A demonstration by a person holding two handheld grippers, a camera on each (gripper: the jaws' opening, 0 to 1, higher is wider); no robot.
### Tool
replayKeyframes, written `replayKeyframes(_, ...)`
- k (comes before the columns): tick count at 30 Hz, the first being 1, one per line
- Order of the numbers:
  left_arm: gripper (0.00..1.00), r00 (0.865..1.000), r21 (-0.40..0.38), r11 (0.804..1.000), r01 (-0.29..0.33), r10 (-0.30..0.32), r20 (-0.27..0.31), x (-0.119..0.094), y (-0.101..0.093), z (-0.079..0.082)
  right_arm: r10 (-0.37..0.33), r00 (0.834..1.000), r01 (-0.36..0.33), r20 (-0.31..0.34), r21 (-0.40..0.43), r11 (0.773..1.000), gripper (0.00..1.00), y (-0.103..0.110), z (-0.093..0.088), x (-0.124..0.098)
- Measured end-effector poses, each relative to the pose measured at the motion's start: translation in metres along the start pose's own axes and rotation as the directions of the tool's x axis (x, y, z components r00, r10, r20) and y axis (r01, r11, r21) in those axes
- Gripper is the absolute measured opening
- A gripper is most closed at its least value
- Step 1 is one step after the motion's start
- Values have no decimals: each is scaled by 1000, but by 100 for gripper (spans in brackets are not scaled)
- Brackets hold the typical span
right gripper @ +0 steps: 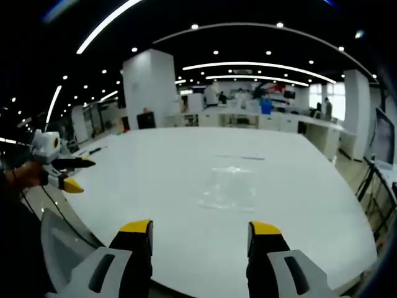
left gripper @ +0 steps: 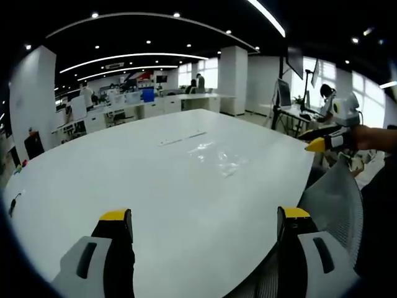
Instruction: Open the resealable bag by pulling the two sides of the seal apart until the entire bag opening is separated and visibly accessible.
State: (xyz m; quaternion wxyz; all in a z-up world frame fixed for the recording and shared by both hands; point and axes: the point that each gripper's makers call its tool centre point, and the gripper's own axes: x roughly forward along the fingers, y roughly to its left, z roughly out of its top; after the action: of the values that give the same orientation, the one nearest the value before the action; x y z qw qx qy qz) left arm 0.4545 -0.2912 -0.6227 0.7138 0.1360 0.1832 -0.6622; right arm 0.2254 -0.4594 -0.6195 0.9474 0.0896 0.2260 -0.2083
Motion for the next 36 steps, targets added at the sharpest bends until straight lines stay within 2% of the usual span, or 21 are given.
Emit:
replayKeyframes(26,94,1000,-10,1000,13,-13,-6,4,-2,-2,3,1000,-3,-12,-8,1000,59,-1,0,2)
replayKeyframes(31,93,1000,-45,999,22,-22,3,4,-2,-2,7,1000,-8,-12,-10,1000,59,0,0,2)
replayKeyframes(36,93,1000,-28,999,27,-28,-6,3,-5,-3,13,1000,-13,-21,-5,1000,59,2,-5,2)
